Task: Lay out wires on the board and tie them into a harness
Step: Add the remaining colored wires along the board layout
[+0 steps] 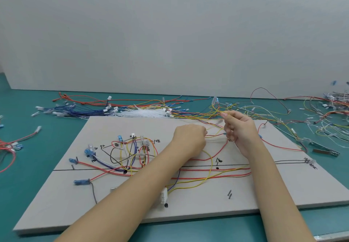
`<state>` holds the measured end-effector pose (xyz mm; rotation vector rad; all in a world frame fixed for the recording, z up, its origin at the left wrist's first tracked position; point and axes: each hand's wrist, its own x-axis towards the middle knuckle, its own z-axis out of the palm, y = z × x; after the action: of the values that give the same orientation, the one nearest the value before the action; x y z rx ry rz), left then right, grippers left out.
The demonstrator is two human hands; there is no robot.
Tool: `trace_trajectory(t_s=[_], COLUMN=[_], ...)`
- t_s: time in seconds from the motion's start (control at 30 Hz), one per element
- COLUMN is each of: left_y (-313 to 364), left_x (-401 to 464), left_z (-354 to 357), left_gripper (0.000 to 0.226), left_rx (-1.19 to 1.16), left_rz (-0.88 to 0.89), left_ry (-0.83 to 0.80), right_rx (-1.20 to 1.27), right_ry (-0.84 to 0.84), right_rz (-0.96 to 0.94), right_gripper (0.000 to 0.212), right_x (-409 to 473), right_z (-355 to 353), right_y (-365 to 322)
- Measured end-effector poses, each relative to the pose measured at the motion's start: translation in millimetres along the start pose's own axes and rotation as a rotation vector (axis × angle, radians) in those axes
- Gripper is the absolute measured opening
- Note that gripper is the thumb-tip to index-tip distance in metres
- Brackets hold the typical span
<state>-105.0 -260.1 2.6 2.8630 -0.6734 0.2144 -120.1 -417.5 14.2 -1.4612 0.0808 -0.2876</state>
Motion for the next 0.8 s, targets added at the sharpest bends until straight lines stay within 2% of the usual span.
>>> trace_trajectory(t_s=[0.1,0.2,0.27,0.4,0.5,0.6,0.7,0.77,0.8], left_y=[0,-12,-23,-42,-64,-87,-108,-121,-128], left_x=[-1,-5,-8,-12,-16,-24,-34,-40,-42], left_z=[-1,-4,-10,-34,-55,-69,-77,-82,-84], left_gripper=[0.027,0.026,0.03,0.043,0.047,0.045,0.042,0.035,0.03], left_rx=[0.035,-0.163,-0.48,-1.295,-1.581,-1.623,-1.561,-1.533,-1.512], left_rz=[0.009,-0.007,-0.052,-0.255,-0.376,-0.426,-0.641,-0.762,-0.79], left_ry=[-0.017,0.025,0.09,0.272,0.408,0.478,0.727,0.854,0.833], right_rx=[0.027,-0.026,-0.075,-0.083,-0.156,-0.196,-0.082,-0.018,-0.023], right_ry=[0.098,0.249,0.338,0.452,0.558,0.618,0.6,0.57,0.55], right_rz=[-0.021,-0.044,-0.053,0.013,0.034,-0.005,-0.014,-0.038,-0.046], right_gripper=[0.007,0.007,0.009,0.011,0.013,0.011,0.007,0.016,0.027], right_x=[2,6,10,14,15,19,24,25,27], right_z=[-1,-2,-5,-11,-15,-19,-22,-23,-24], right_y=[2,5,5,6,6,3,1,2,3])
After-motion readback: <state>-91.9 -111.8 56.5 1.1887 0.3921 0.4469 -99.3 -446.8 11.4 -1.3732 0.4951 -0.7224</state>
